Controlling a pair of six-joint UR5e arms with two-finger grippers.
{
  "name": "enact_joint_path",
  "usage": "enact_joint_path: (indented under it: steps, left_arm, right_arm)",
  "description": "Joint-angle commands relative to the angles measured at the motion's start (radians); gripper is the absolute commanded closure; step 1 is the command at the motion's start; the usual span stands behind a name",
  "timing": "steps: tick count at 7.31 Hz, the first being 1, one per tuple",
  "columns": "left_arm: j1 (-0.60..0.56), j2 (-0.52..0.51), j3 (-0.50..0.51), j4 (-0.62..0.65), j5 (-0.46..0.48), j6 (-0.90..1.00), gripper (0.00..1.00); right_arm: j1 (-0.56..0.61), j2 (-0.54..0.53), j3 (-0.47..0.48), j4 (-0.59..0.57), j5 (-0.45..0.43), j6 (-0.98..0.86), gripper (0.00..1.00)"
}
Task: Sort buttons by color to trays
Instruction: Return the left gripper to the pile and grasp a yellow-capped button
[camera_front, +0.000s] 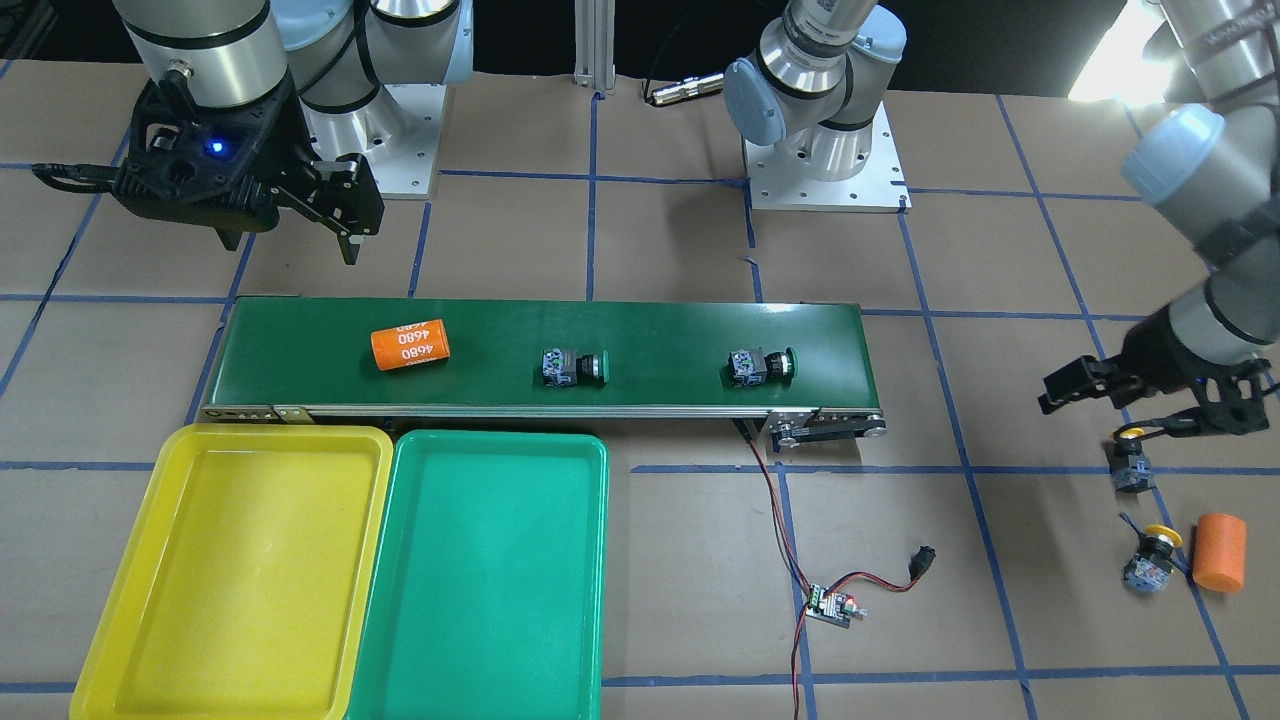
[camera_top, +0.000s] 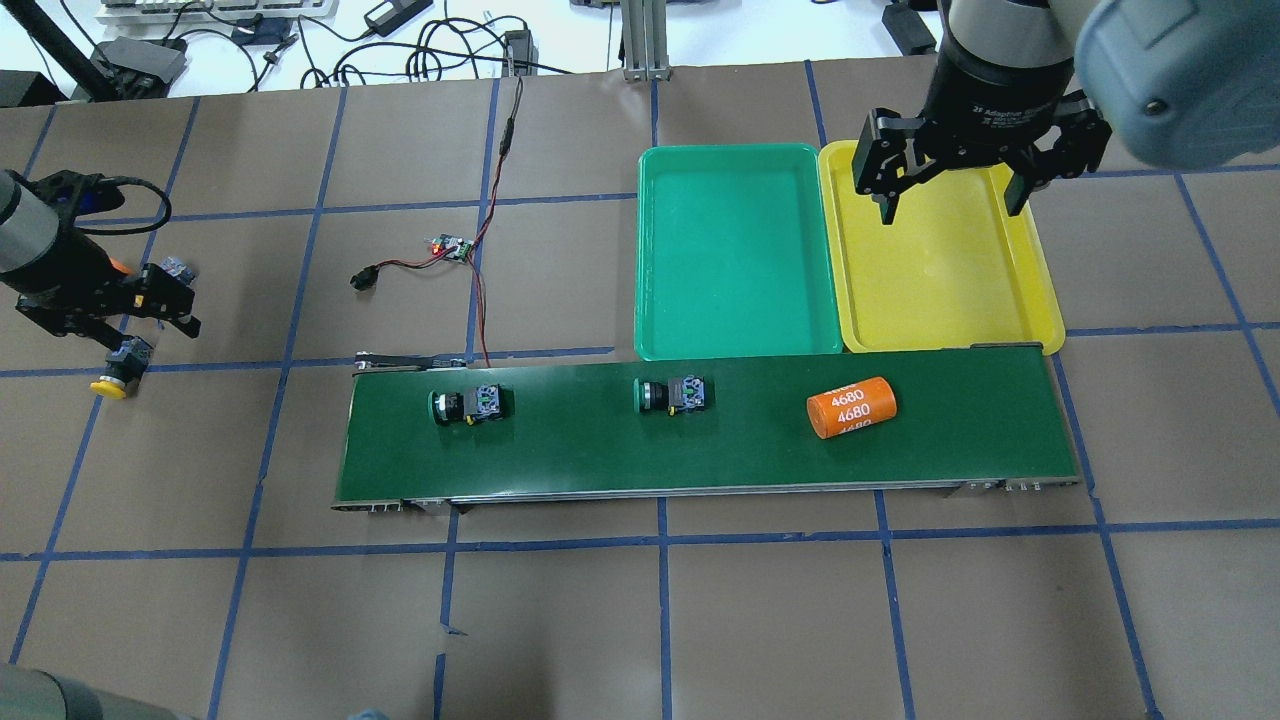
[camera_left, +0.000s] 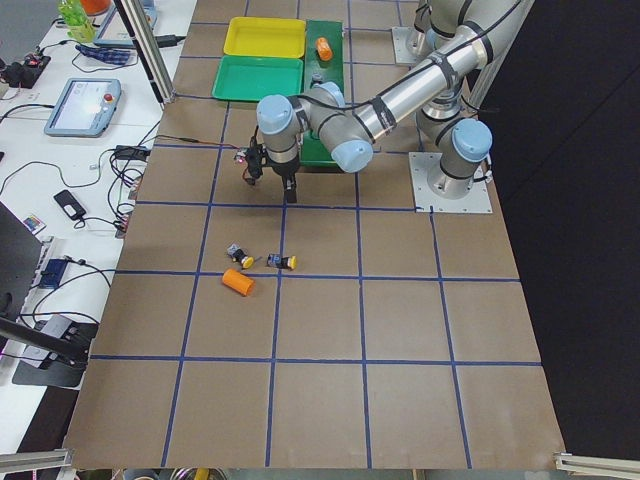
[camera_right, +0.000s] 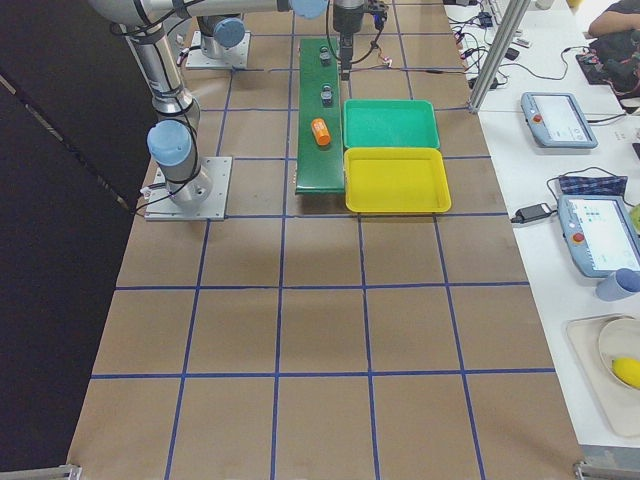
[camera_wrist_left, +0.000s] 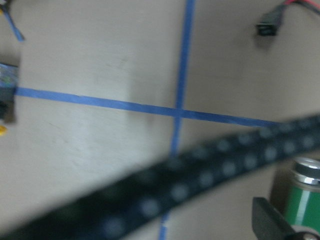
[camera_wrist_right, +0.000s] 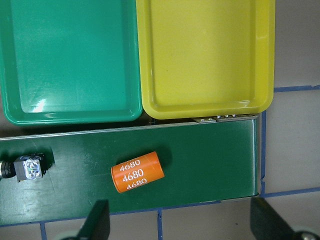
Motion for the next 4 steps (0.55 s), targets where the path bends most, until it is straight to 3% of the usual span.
enact_joint_path:
  steps: [1,3,4]
  left_arm:
    - [0.061,-0.115,0.093,0.044,0.006,0.166,0.0]
    - [0.101,-0.197,0.138,0.065,0.012,0.26,0.0]
    - [0.106,-0.229,0.128,0.14,0.018,0.28,0.0]
  right_arm:
    - [0.0,0.001,0.0,0.0,0.0,0.0,0.0]
    - [0.0,0.001,0.0,0.0,0.0,0.0,0.0]
    - [0.0,0.001,0.0,-0.002,0.0,0.0,0.0]
